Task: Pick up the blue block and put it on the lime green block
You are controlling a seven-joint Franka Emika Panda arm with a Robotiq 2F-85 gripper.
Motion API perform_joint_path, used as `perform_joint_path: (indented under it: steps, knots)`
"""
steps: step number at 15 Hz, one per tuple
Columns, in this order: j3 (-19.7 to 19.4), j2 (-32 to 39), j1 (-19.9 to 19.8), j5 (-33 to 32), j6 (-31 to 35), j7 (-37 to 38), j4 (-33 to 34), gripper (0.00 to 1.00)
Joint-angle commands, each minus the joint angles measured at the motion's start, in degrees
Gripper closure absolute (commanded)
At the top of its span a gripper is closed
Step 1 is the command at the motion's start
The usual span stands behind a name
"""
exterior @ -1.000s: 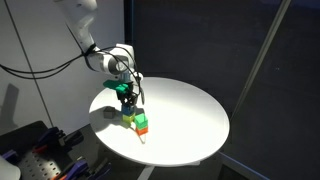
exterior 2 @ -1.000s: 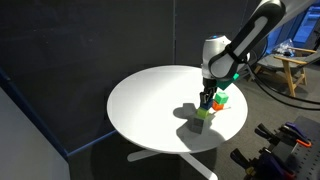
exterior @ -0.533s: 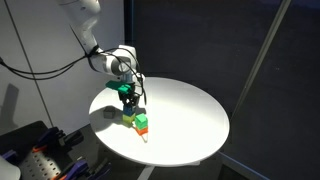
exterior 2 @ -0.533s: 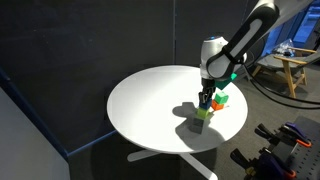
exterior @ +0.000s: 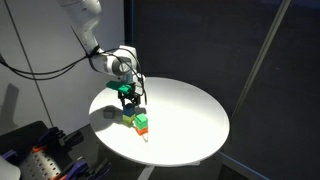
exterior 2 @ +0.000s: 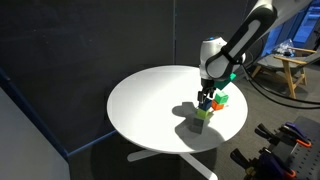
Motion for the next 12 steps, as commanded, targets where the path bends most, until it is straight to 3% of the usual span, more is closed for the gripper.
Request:
perform_joint_path:
  steps: [1, 12]
  knots:
    - [1.1, -0.9, -1.0, 0.0, -2.1, -1.5, 0.5, 0.0]
    - [3.3, -9.7, -0.6, 1.9, -9.4, 0.6, -3.5, 0.0]
